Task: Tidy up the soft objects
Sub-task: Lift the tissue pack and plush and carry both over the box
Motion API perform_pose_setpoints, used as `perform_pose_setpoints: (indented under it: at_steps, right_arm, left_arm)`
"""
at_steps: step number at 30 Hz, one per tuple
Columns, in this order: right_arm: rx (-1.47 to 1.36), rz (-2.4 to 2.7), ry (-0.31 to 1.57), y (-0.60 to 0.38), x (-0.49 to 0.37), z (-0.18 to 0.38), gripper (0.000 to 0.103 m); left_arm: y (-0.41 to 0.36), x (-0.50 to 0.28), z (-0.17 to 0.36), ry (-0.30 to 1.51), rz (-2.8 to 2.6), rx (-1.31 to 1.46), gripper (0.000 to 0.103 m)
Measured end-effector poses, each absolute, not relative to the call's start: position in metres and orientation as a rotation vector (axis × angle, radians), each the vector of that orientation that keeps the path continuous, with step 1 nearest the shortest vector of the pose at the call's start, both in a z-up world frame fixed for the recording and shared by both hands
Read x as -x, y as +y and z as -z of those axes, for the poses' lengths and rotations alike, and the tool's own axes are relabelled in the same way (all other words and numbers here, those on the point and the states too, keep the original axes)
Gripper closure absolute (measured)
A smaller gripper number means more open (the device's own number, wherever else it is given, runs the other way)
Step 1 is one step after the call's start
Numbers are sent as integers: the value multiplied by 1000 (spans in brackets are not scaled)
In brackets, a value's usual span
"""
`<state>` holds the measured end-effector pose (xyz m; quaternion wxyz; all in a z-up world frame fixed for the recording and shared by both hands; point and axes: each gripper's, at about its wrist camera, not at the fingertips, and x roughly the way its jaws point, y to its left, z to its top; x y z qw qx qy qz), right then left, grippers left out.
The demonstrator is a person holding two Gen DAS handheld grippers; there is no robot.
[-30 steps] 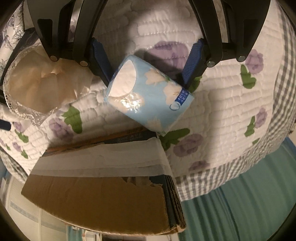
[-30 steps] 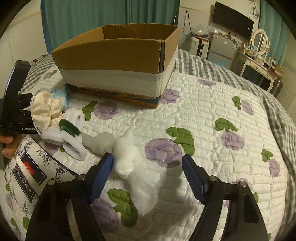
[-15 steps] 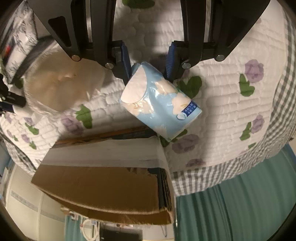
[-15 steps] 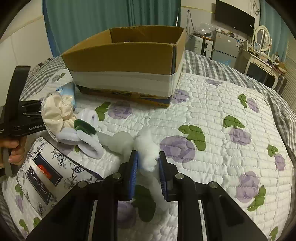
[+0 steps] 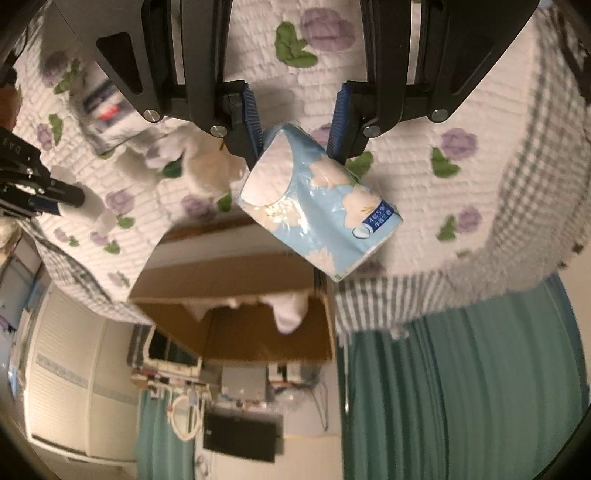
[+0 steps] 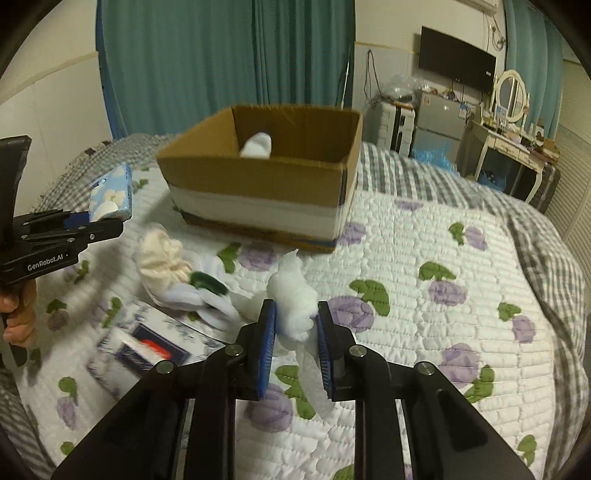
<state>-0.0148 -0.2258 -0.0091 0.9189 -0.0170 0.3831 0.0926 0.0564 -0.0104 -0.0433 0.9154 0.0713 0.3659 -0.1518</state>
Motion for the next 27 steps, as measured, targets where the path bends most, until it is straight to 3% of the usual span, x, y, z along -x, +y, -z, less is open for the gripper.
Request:
perform_pose_setpoints:
  at_steps: [16,27]
  right_arm:
    - [35,-179,522,-223,62,-123,82]
    - [85,-164,380,-221,48,-199,82]
  left_arm:
    - [-6,-3,-61,534,368,-98,71]
    - [-10,-18,-109,434,360,-80,71]
